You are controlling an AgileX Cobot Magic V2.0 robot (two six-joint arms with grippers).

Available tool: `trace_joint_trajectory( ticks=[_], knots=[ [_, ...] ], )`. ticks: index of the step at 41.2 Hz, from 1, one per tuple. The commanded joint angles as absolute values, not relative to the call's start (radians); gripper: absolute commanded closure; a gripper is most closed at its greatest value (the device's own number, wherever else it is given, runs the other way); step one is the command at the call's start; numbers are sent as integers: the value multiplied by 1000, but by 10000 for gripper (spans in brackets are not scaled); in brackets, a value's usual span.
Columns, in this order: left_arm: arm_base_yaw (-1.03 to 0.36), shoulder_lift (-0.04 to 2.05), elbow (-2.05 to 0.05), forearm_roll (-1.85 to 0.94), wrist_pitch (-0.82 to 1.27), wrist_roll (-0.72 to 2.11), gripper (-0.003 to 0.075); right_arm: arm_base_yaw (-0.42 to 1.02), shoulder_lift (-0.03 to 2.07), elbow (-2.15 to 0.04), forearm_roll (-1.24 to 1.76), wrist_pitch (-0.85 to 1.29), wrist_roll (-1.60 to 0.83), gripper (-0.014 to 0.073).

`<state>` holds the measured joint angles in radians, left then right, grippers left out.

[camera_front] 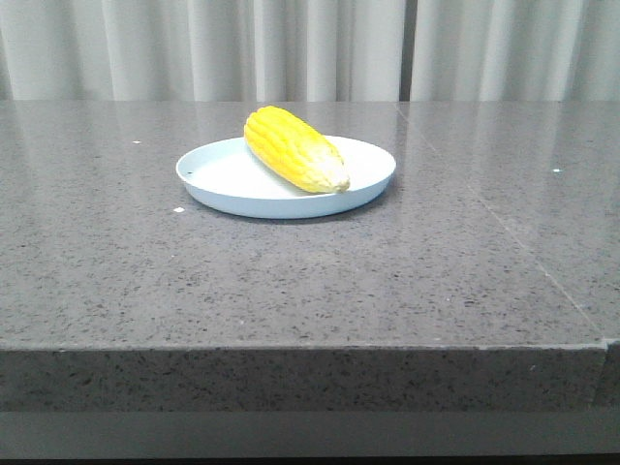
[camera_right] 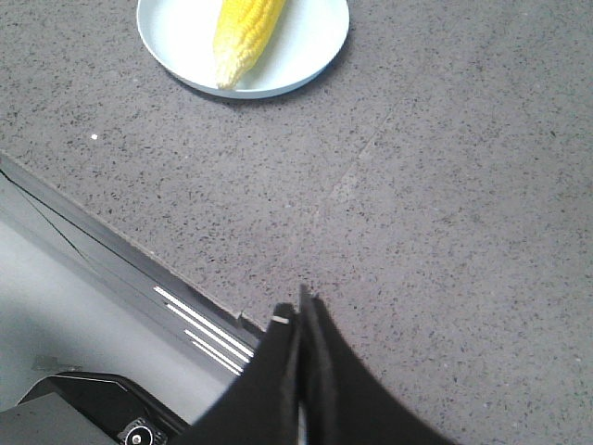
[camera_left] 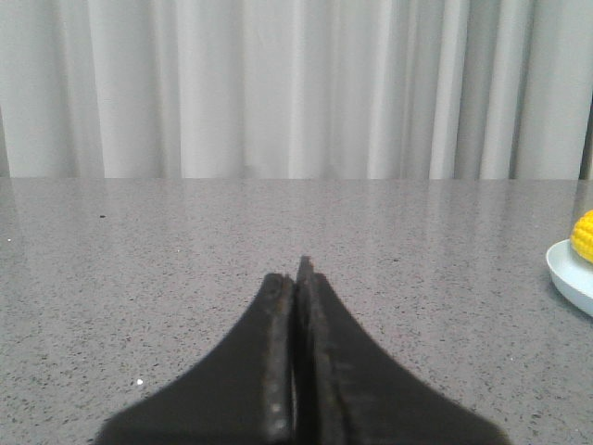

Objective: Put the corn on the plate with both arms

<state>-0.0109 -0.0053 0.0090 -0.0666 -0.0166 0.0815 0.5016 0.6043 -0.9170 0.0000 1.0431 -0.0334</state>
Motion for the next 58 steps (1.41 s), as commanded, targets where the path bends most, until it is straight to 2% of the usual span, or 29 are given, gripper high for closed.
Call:
trace_joint_trajectory(
  ticks=[1, 20, 25, 29, 33, 40, 48, 58],
  knots=[
    [-21, -21, 32, -78, -93, 86, 741, 500, 607, -942, -8, 981, -38, 664],
    [-21, -21, 32, -78, -93, 86, 741, 500, 607, -942, -8, 981, -38, 664],
    [-21, -21, 32, -78, -93, 86, 741, 464, 545, -883, 0, 926, -38, 664],
    [-21, -21, 32, -78, -93, 86, 741, 332, 449, -790, 0, 800, -38, 664],
    [-21, -21, 32, -78, -93, 86, 741, 203, 340, -645, 0, 576, -38, 664],
    [-21, -21, 32, -78, -93, 86, 741, 58, 146, -360, 0, 231, -38, 664],
    [-21, -21, 32, -78, -93, 86, 741, 22, 24, -124, 32, 24, -35, 664],
    [-21, -21, 32, -78, -93, 86, 741, 22, -25, 3, 38, -83, -35, 664]
  ],
)
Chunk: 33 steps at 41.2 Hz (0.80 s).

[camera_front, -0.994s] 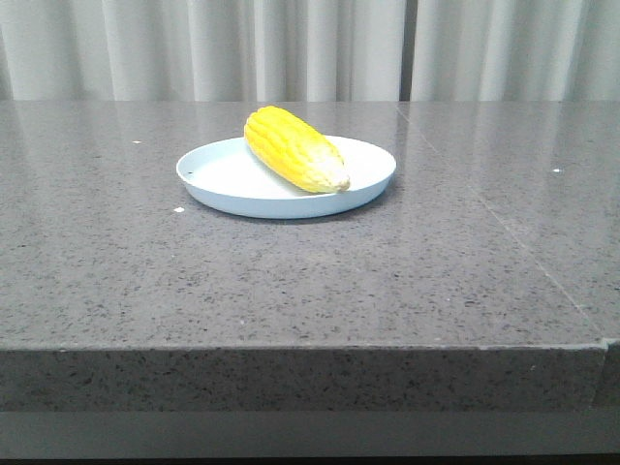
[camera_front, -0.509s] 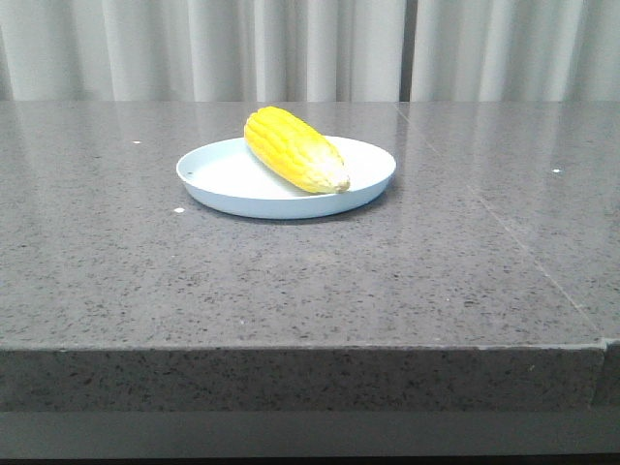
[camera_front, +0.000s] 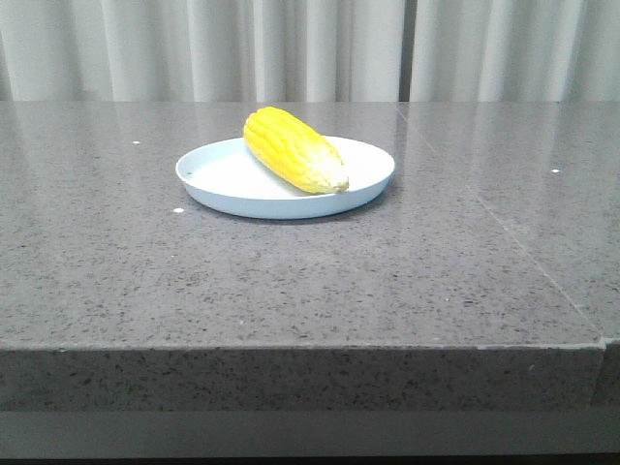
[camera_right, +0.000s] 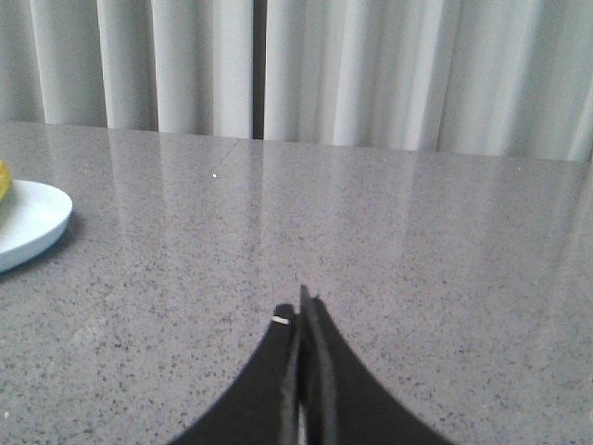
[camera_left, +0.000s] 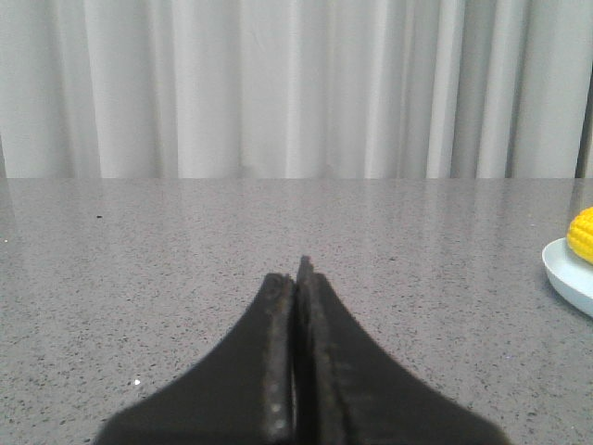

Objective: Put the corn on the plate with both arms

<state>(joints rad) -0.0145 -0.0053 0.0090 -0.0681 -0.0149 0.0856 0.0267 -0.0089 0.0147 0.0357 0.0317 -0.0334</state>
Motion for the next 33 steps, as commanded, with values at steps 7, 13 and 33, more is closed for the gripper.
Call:
trace_joint_trajectory(
  ticks=[7, 13, 33],
  knots=[
    [-21, -21, 32, -78, -93, 86, 741, 22, -24, 4, 38, -85, -35, 664],
    [-21, -21, 32, -78, -93, 86, 741, 22, -28, 5, 38, -104, -33, 664],
    [-21, -21, 32, -78, -93, 86, 741, 1, -28, 5, 81, -110, -16, 664]
  ],
)
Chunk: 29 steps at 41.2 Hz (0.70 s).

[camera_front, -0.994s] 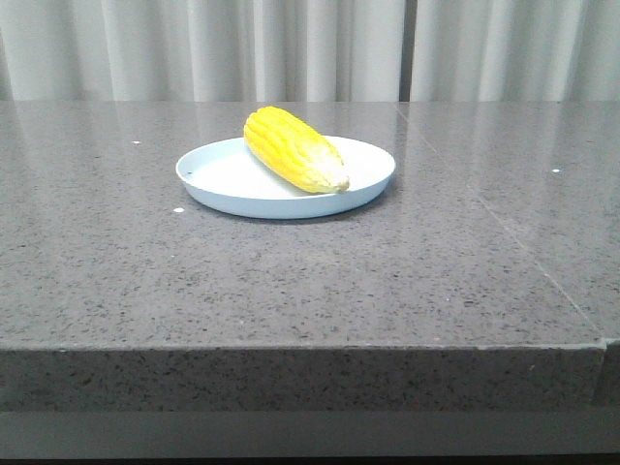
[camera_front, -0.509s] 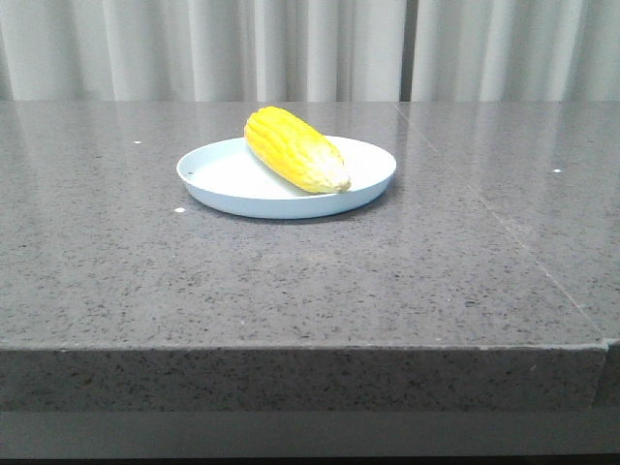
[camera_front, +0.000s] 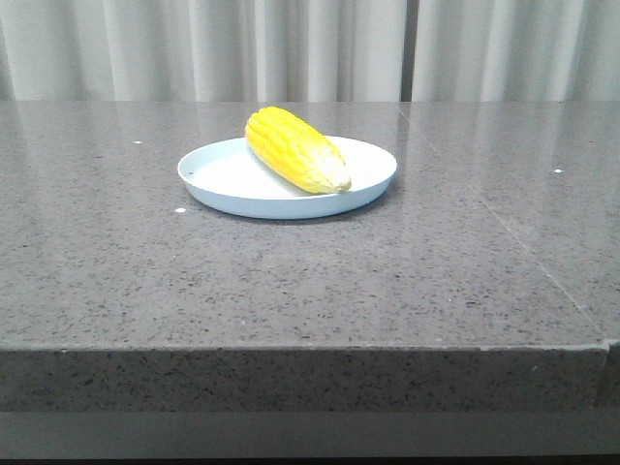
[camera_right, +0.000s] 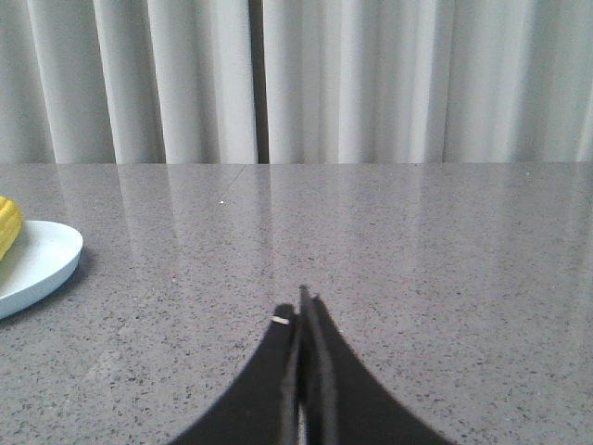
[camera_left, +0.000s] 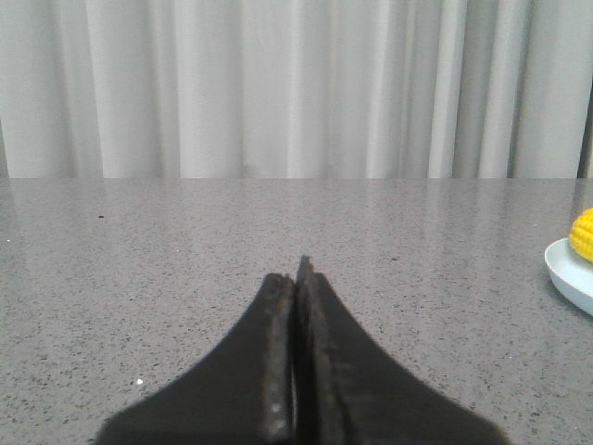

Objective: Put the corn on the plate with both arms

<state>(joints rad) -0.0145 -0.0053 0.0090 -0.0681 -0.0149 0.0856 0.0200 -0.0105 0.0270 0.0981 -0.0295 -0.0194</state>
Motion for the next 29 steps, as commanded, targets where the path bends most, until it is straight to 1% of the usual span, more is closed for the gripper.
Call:
trace_joint_trajectory(
  ticks=[1, 5, 29],
  knots=[
    [-21, -21, 32, -78, -93, 86, 741, -8, -28, 5, 76, -110, -16, 664],
    [-21, -21, 32, -78, -93, 86, 741, -25, -28, 5, 74, -115, -16, 664],
    [-21, -21, 32, -78, -93, 86, 741, -19, -29, 5, 41, -118, 21, 664]
  ],
)
